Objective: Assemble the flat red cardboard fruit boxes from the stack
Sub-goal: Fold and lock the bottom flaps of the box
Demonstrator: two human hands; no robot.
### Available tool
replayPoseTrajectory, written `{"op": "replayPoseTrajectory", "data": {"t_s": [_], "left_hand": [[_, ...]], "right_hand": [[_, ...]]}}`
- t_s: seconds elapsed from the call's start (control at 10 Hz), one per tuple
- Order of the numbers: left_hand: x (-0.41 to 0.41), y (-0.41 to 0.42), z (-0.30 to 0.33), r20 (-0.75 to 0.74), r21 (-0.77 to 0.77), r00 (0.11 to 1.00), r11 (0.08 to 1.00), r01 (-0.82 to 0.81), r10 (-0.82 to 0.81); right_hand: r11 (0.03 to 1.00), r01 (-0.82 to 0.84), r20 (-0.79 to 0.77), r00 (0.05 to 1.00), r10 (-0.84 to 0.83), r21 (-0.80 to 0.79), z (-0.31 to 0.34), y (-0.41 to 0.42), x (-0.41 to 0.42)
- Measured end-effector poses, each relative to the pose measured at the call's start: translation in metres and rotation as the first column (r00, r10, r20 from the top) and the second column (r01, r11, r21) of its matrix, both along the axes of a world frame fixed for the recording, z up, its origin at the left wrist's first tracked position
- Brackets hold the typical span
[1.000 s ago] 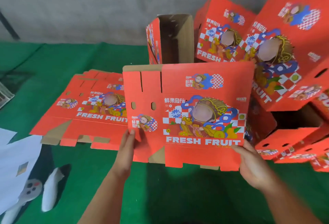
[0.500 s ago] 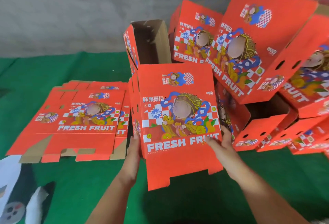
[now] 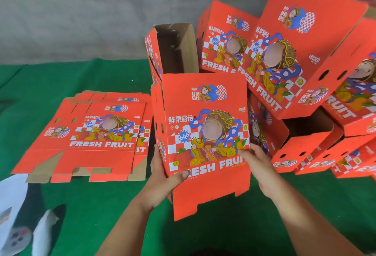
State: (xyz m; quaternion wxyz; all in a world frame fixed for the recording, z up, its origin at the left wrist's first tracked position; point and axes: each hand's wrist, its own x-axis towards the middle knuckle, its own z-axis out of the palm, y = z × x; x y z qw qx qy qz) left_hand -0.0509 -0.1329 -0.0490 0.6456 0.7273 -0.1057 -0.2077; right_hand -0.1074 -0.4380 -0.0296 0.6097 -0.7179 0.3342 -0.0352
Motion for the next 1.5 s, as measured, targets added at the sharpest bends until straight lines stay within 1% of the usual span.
{"op": "replayPoseTrajectory", "data": {"t_s": [0.1, 0.2, 0.3, 0.4, 0.5, 0.6, 0.7, 0.8, 0.9, 1.0, 1.1, 1.2, 1.3, 1.4, 1.5], "left_hand": [[-0.001, 0.006, 0.001, 0.091, 0.027, 0.994, 0.998, 0.061, -0.063], [0.007, 0.008, 0.005, 0.237, 0.077, 0.967, 0.994, 0.074, -0.09], [0.025, 0.011, 0.007, 0.366, 0.152, 0.925, 0.987, 0.054, -0.107], [0.034, 0.012, 0.012, 0.436, 0.171, 0.899, 0.984, -0.042, -0.038], [0.04, 0.017, 0.009, 0.441, 0.218, 0.897, 0.968, -0.122, 0.014], [0.054, 0.008, 0.02, 0.066, 0.13, 0.99, 0.983, -0.129, 0.122], [0.054, -0.001, 0.032, -0.06, 0.067, 0.984, 0.984, -0.163, 0.167], [0.037, 0.003, 0.041, -0.173, -0.167, 0.938, 0.93, -0.327, 0.299], [0.049, 0.012, 0.037, -0.397, -0.237, 0.88, 0.897, -0.373, 0.261], [0.055, 0.017, 0.042, -0.483, -0.318, 0.87, 0.908, -0.274, 0.093], [0.059, 0.026, 0.039, -0.516, -0.372, 0.853, 0.875, -0.31, 0.083], [0.063, 0.037, 0.04, -0.541, -0.502, 0.841, 0.801, -0.326, 0.003], [0.068, 0.053, 0.029, -0.56, -0.56, 0.829, 0.728, -0.394, 0.018], [0.062, 0.062, 0.027, -0.539, -0.475, 0.836, 0.783, -0.402, 0.102], [0.053, 0.058, 0.021, -0.47, -0.327, 0.88, 0.913, -0.245, 0.068]], "right_hand": [[0.971, 0.13, -0.031, 0.992, -0.126, 0.199, 0.008, 0.004, 0.001], [0.947, 0.141, -0.048, 0.99, -0.133, 0.287, 0.014, -0.002, 0.001], [0.922, 0.07, -0.074, 0.996, -0.045, 0.381, 0.022, -0.014, -0.001], [0.903, -0.096, -0.1, 0.983, 0.151, 0.418, 0.036, -0.027, -0.003], [0.904, -0.178, -0.142, 0.958, 0.249, 0.387, 0.049, -0.031, -0.002], [0.885, -0.153, -0.116, 0.967, 0.225, 0.44, 0.058, -0.033, -0.002], [0.869, 0.004, -0.195, 0.975, 0.106, 0.494, 0.073, -0.024, 0.001], [0.979, -0.034, -0.048, 0.998, 0.045, 0.203, 0.068, -0.031, -0.008], [0.928, -0.137, 0.088, 0.99, 0.113, 0.347, 0.062, -0.038, -0.004], [0.915, -0.364, 0.016, 0.93, 0.367, 0.17, 0.067, -0.03, -0.002], [0.9, -0.436, 0.063, 0.898, 0.436, -0.003, 0.063, -0.025, -0.009], [0.91, -0.404, 0.09, 0.907, 0.412, -0.088, 0.054, -0.031, -0.008], [0.939, -0.338, 0.102, 0.934, 0.343, -0.063, 0.049, -0.031, -0.008], [0.987, -0.157, 0.137, 0.978, 0.159, -0.023, 0.044, -0.035, 0.0], [0.986, -0.032, 0.177, 0.984, 0.003, 0.165, 0.036, -0.037, 0.016]]}}
